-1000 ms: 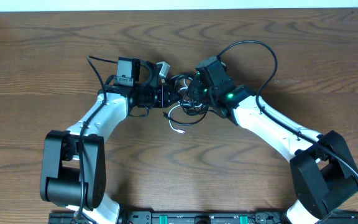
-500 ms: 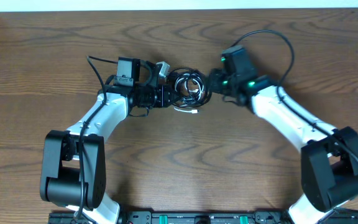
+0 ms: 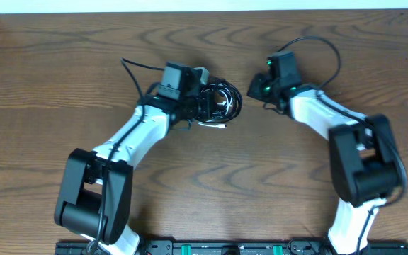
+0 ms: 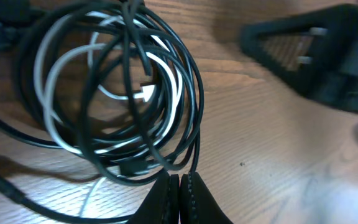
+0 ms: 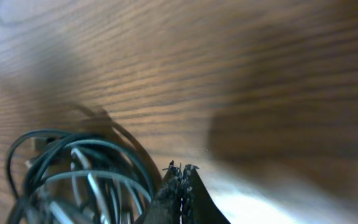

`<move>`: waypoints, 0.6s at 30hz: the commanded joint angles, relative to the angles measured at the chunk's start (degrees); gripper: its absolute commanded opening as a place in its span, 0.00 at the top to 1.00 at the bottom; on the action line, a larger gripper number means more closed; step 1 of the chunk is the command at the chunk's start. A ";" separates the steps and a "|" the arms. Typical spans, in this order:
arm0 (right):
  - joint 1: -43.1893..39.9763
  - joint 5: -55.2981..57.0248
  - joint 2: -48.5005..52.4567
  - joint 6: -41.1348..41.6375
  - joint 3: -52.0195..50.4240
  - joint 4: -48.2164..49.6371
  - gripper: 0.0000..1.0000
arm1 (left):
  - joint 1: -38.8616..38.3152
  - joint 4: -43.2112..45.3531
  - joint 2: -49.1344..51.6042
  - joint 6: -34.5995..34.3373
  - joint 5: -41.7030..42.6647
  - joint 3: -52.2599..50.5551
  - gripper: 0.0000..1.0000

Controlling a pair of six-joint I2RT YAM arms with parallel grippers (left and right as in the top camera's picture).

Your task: Untangle cables

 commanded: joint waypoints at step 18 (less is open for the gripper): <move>13.79 -25.03 6.08 4.37 0.39 -4.04 0.99 | 9.57 -3.52 5.44 -4.02 -30.58 0.70 0.92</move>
